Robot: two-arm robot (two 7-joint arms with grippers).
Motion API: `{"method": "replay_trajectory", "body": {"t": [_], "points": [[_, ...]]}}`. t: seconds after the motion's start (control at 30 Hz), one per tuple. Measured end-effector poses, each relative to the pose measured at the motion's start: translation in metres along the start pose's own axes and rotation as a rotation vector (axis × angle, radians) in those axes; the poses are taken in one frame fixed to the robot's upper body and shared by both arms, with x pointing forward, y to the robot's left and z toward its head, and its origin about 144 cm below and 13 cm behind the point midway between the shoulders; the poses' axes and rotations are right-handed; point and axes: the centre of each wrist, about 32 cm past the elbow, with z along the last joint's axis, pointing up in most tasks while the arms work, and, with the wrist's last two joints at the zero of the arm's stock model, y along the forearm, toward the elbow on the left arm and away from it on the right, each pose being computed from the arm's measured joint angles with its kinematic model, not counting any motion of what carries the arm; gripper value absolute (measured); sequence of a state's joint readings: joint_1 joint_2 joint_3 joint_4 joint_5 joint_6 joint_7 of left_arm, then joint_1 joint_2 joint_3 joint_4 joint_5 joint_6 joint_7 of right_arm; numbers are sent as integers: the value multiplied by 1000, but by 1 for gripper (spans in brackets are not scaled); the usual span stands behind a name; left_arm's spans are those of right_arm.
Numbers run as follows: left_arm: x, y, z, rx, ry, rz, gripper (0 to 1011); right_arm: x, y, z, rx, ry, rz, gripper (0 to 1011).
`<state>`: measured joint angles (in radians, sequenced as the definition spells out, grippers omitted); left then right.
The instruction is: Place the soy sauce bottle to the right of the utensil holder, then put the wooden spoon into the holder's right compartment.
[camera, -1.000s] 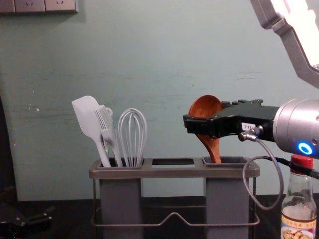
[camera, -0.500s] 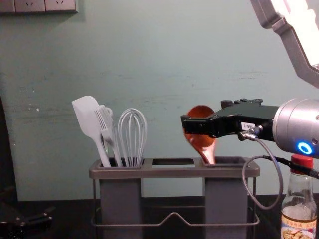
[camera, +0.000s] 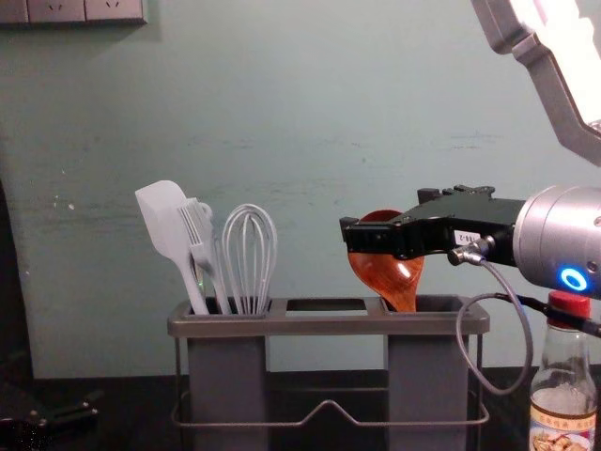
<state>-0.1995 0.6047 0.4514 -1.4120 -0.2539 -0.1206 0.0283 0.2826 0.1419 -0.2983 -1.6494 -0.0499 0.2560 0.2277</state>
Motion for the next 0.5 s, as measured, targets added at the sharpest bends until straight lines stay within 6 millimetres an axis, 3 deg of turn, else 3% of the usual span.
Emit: {"method": "replay_trajectory", "body": {"t": [0.23, 0.5], "points": [[0, 0, 0, 0, 0, 0, 1005, 1, -1, 9, -23, -21, 3, 1002], [0, 0, 0, 0, 0, 0, 1005, 9, -10, 35, -51, -62, 34, 1002]]}}
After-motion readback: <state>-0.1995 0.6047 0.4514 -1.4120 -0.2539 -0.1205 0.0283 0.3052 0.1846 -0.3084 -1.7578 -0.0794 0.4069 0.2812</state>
